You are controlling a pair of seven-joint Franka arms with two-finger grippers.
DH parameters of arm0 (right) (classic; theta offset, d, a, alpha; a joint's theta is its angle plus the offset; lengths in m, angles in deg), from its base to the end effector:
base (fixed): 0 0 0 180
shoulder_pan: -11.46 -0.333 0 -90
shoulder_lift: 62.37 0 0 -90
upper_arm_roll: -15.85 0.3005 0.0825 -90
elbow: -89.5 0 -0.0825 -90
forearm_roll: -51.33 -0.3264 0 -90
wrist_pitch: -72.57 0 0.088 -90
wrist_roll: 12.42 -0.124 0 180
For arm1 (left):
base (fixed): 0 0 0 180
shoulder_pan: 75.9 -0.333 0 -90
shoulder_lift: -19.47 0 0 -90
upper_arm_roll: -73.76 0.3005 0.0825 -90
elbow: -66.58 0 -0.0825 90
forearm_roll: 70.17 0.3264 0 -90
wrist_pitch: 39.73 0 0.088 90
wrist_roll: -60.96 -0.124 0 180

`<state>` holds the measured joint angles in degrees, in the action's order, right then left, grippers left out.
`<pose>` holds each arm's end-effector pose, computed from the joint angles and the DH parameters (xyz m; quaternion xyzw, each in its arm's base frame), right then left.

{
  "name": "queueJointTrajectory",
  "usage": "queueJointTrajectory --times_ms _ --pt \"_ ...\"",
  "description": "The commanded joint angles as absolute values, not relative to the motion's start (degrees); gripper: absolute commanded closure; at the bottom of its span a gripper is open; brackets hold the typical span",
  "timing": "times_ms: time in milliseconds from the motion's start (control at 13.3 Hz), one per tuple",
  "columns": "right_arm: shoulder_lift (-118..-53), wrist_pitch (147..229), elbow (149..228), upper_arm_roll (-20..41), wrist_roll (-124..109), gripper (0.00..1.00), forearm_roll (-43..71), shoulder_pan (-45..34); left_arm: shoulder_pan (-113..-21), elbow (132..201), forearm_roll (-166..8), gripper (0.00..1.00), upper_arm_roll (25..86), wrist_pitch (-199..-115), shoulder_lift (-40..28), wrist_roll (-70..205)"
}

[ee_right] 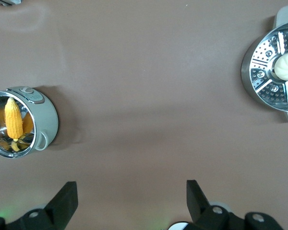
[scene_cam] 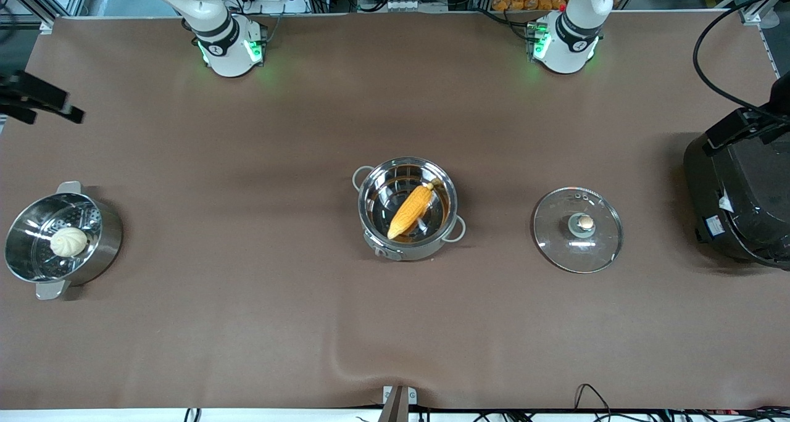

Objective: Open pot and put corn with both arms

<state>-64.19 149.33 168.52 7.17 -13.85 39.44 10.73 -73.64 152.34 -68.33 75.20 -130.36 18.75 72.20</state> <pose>0.4791 -0.0361 0.6372 -0.9926 0.0613 0.0296 0.1011 0.5037 -0.0034 0.6176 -0.9950 -0.0911 -0.0377 0.0123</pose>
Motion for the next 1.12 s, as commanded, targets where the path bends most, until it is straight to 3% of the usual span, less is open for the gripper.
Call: queueJointTrajectory --times_ms 0,225,1050 --pt "-64.0 148.7 167.8 12.1 -11.8 0.0 45.8 12.9 -73.7 151.7 -69.6 0.0 75.3 -128.2 20.0 69.3" --pt "-64.3 149.9 167.9 17.9 -10.1 0.0 47.7 18.6 -73.0 151.8 -69.7 0.0 75.3 -127.6 20.4 65.0" --pt "-67.2 151.2 168.0 17.4 -8.3 0.0 53.0 17.6 -72.3 153.5 -69.8 0.0 74.5 -126.3 21.1 61.5"
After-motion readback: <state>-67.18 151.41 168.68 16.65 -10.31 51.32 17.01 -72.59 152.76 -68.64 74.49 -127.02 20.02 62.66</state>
